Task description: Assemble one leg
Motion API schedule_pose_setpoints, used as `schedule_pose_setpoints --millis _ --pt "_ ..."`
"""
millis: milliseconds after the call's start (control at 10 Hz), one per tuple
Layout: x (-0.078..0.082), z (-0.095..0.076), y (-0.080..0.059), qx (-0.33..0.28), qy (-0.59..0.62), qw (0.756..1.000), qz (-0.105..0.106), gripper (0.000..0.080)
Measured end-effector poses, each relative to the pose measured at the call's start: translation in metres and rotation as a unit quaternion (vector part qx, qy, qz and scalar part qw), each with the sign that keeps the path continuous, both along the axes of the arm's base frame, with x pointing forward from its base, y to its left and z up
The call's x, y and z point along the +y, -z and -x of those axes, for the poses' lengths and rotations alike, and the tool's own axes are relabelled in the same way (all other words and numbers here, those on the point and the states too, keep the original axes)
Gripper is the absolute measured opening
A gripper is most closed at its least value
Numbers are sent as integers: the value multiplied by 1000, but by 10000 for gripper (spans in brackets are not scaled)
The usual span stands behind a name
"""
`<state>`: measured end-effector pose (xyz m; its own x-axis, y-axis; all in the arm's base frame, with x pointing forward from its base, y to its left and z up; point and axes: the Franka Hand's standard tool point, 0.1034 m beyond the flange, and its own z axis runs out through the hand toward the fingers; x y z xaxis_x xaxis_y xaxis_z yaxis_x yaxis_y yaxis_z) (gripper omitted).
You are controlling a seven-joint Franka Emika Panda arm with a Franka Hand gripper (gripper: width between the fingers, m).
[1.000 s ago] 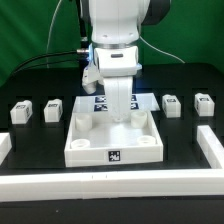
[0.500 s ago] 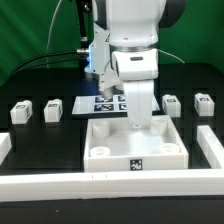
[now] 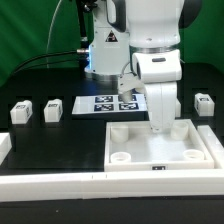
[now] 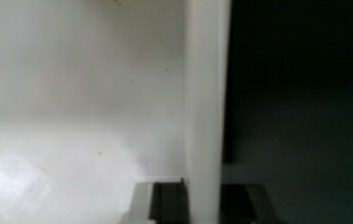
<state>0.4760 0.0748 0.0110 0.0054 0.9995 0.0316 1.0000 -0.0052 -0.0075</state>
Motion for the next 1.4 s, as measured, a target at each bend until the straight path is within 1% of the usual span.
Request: schedule_pose_setpoints --millis 100,300,400,500,600,700,800,1200,1400 --pt "3 -2 0 -1 -2 1000 -1 62" --pt "4 -2 0 -1 -1 1000 -2 62" --pt "4 -1 0 -1 -1 1000 -2 261" --pt "3 -1 1 -1 -1 1000 -2 261" --pt "2 -2 1 -1 0 1000 -1 456" --pt "1 -2 1 -1 1 1000 -1 602" --pt "1 -2 1 -1 1 1000 -1 636" --pt "2 -2 0 -2 1 1000 -1 649" --pt "3 -2 -5 -5 4 1000 -1 649"
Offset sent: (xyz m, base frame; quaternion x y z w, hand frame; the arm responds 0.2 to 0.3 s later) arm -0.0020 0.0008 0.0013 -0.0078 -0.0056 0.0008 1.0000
